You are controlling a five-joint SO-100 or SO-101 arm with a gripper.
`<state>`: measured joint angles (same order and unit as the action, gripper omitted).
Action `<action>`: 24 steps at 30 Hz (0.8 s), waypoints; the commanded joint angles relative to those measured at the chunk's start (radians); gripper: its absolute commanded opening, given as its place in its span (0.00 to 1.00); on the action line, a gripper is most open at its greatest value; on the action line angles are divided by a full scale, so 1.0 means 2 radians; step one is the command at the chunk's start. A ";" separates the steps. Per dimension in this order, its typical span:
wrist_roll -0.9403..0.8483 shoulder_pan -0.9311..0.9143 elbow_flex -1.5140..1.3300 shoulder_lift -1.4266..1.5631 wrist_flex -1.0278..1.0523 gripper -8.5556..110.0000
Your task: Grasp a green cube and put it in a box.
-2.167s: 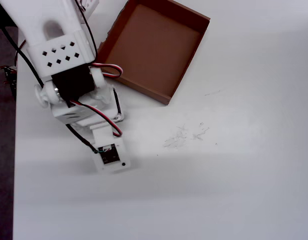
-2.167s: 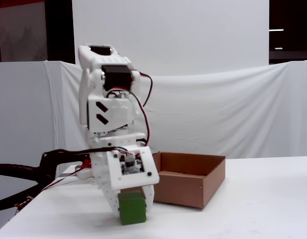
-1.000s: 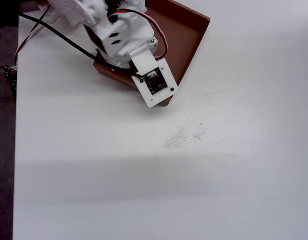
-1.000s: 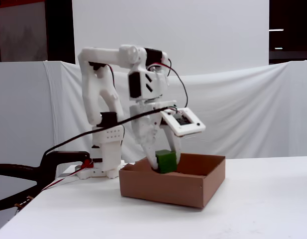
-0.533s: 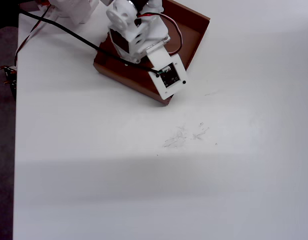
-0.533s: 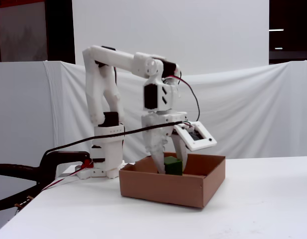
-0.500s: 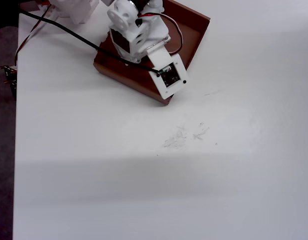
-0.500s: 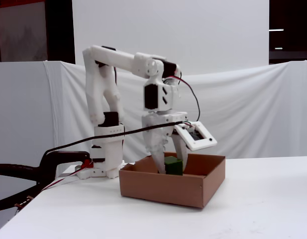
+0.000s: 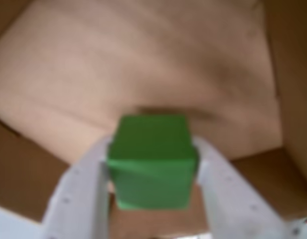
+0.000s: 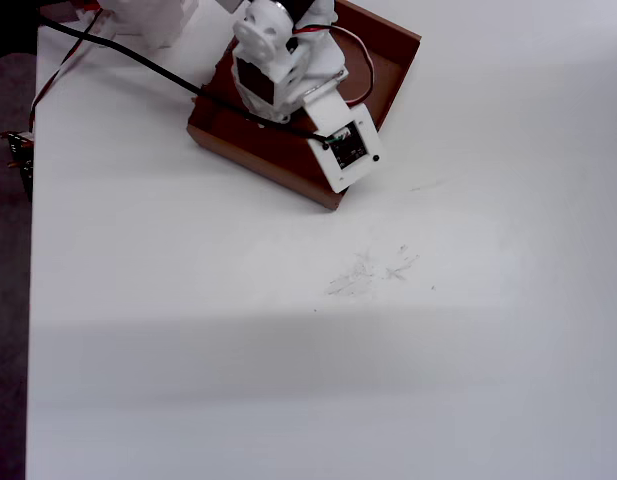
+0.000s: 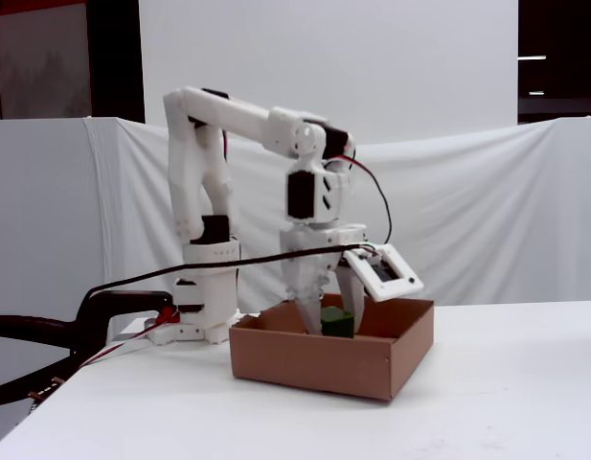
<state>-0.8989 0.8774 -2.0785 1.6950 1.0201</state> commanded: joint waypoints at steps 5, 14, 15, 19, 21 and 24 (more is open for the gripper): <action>0.007 0.013 0.020 0.000 -0.008 0.19; 0.007 0.007 0.017 0.007 -0.013 0.26; 0.007 0.005 0.017 0.008 -0.013 0.26; 0.007 -0.005 0.016 0.017 -0.013 0.26; 0.004 -0.014 0.012 0.026 -0.013 0.26; 0.002 -0.032 0.005 0.055 -0.002 0.26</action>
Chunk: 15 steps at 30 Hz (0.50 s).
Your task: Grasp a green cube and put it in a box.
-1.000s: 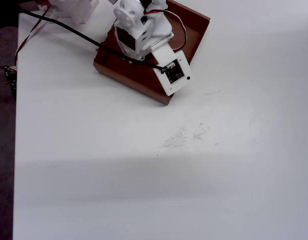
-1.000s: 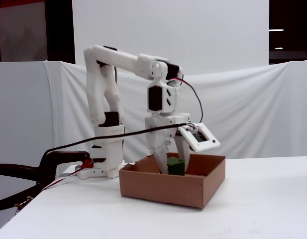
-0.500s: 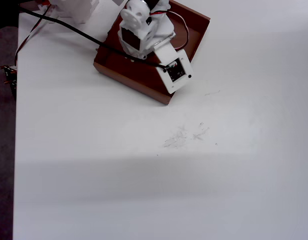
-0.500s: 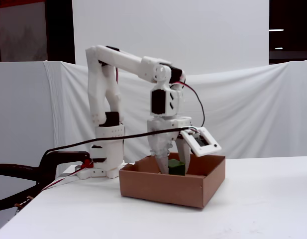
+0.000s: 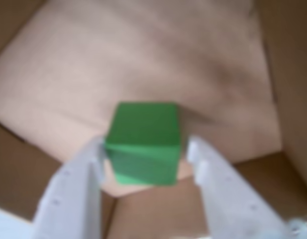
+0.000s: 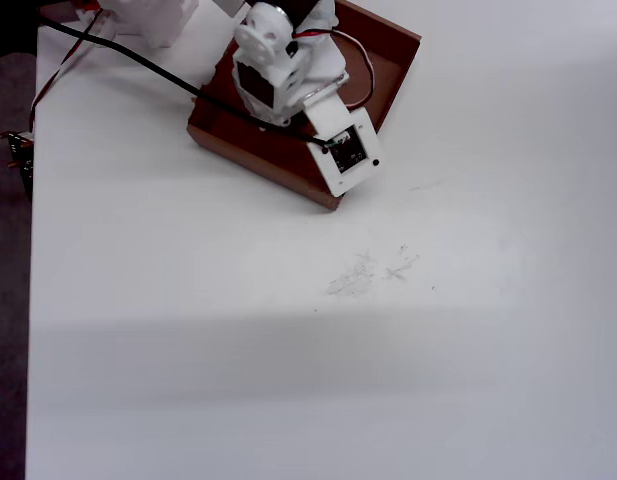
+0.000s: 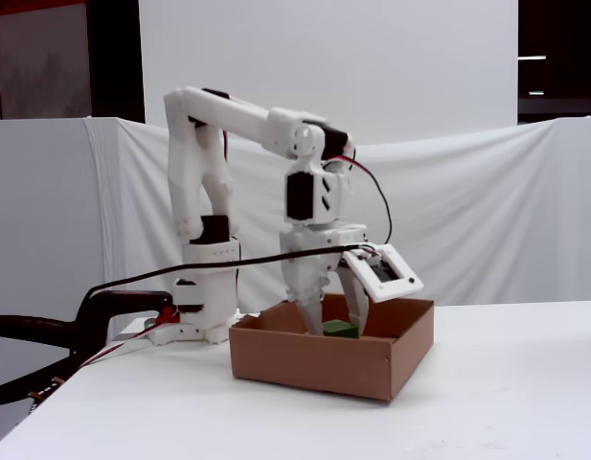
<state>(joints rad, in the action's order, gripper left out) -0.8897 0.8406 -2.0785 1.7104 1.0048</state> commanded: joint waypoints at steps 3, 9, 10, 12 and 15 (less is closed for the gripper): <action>-0.004 -0.046 0.008 0.091 0.025 0.26; -0.005 -0.154 0.001 0.167 0.027 0.26; -0.004 -0.173 -0.005 0.182 0.027 0.26; 0.000 -0.205 -0.021 0.214 0.025 0.26; 0.020 -0.246 -0.059 0.266 0.006 0.26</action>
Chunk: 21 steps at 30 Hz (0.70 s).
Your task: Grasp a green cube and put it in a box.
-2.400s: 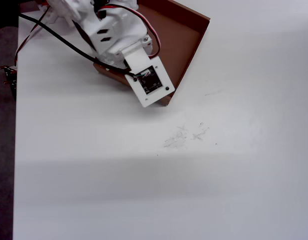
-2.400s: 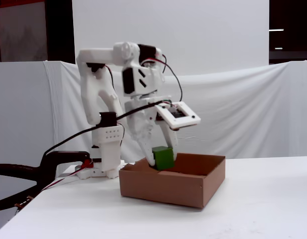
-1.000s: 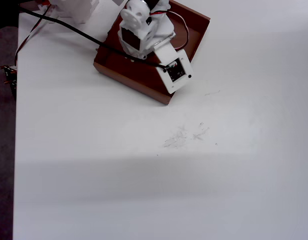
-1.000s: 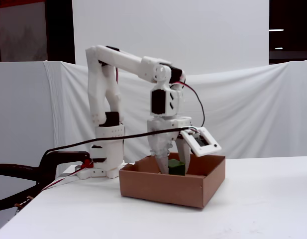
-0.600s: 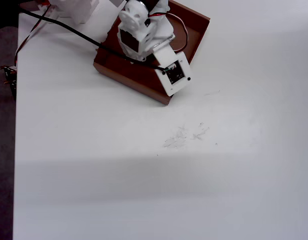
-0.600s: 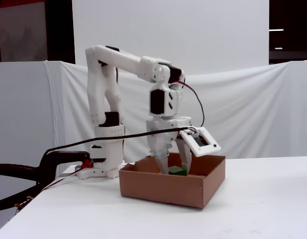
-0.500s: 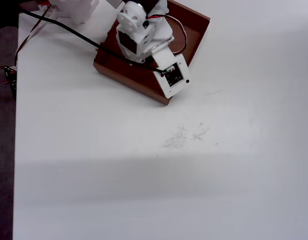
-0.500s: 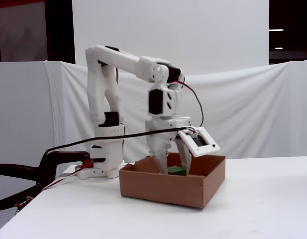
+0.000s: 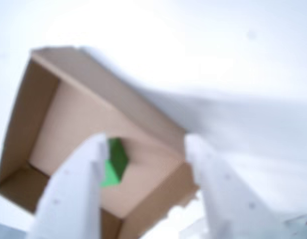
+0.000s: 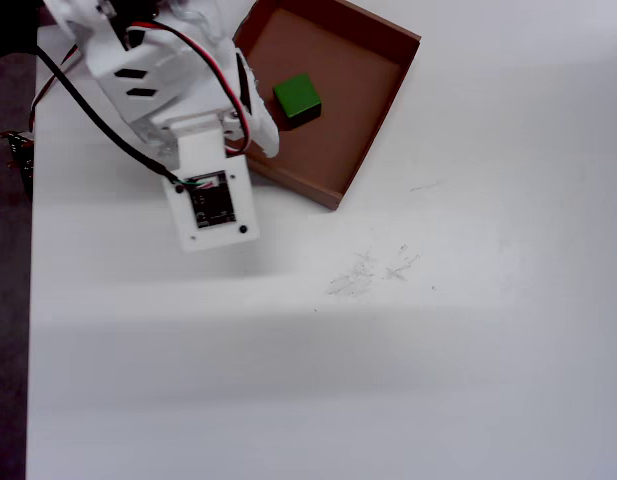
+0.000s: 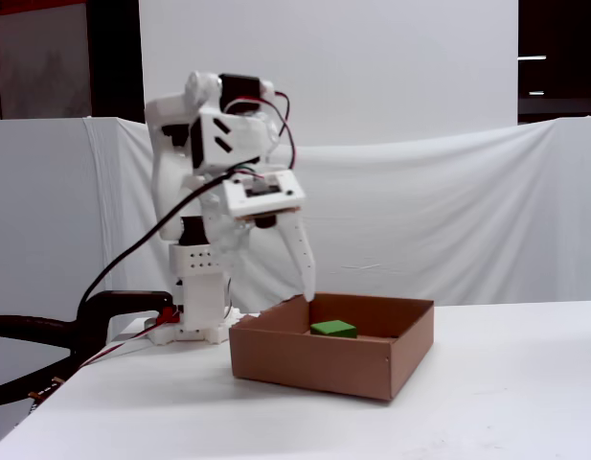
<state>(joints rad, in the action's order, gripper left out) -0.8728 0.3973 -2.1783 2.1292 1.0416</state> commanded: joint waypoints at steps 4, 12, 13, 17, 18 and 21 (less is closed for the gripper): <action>0.021 -0.077 -0.060 0.111 0.019 0.26; 0.122 -0.177 -0.173 0.209 0.018 0.26; 0.127 -0.188 -0.186 0.222 0.018 0.26; 0.136 -0.213 -0.229 0.273 0.021 0.26; 0.136 -0.217 -0.241 0.285 0.021 0.26; 0.136 -0.242 -0.289 0.338 0.018 0.26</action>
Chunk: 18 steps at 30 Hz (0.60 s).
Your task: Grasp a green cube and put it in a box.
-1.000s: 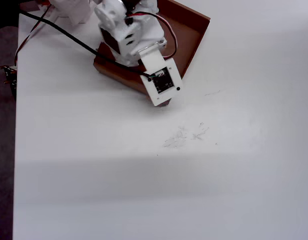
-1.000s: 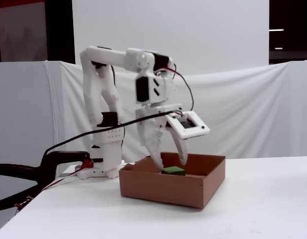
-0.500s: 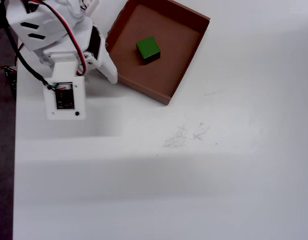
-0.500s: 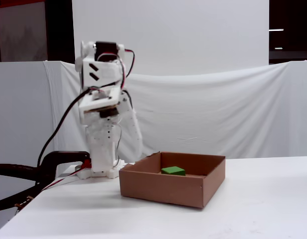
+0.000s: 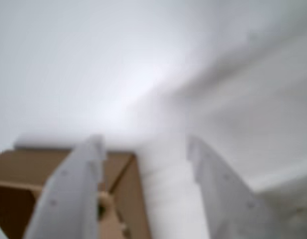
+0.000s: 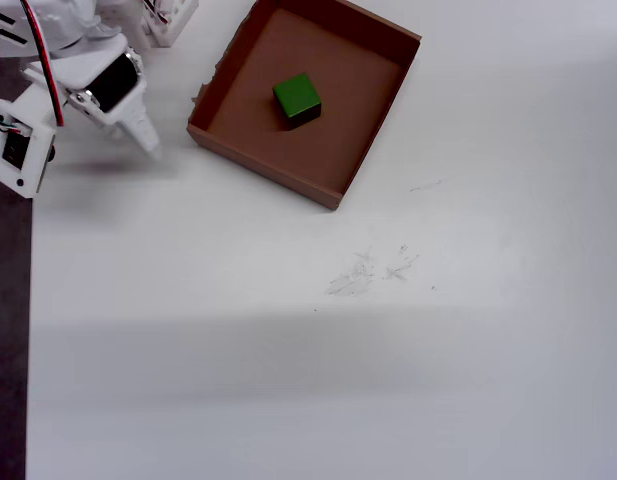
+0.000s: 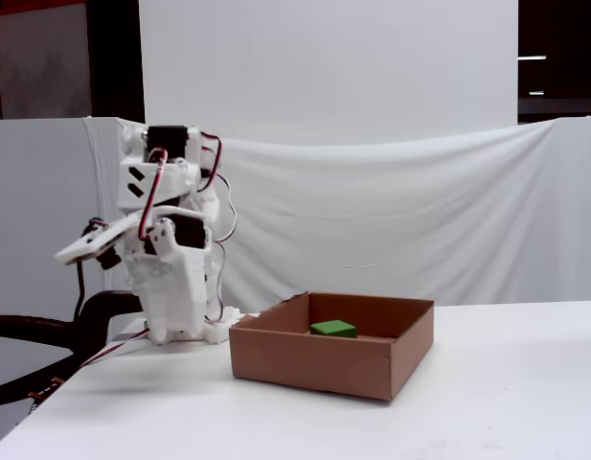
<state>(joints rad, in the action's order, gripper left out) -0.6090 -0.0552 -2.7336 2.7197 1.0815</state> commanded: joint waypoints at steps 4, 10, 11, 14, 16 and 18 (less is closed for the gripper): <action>0.013 -0.042 -0.030 0.080 0.002 0.26; 0.027 -0.059 -0.062 0.134 0.002 0.26; 0.027 -0.062 -0.067 0.143 0.004 0.26; 0.027 -0.065 -0.097 0.174 -0.014 0.26; 0.026 -0.067 -0.118 0.196 -0.025 0.26; 0.027 -0.082 -0.119 0.210 -0.010 0.26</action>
<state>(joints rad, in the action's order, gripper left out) -0.5599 -0.1979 -2.9759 3.0956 1.0523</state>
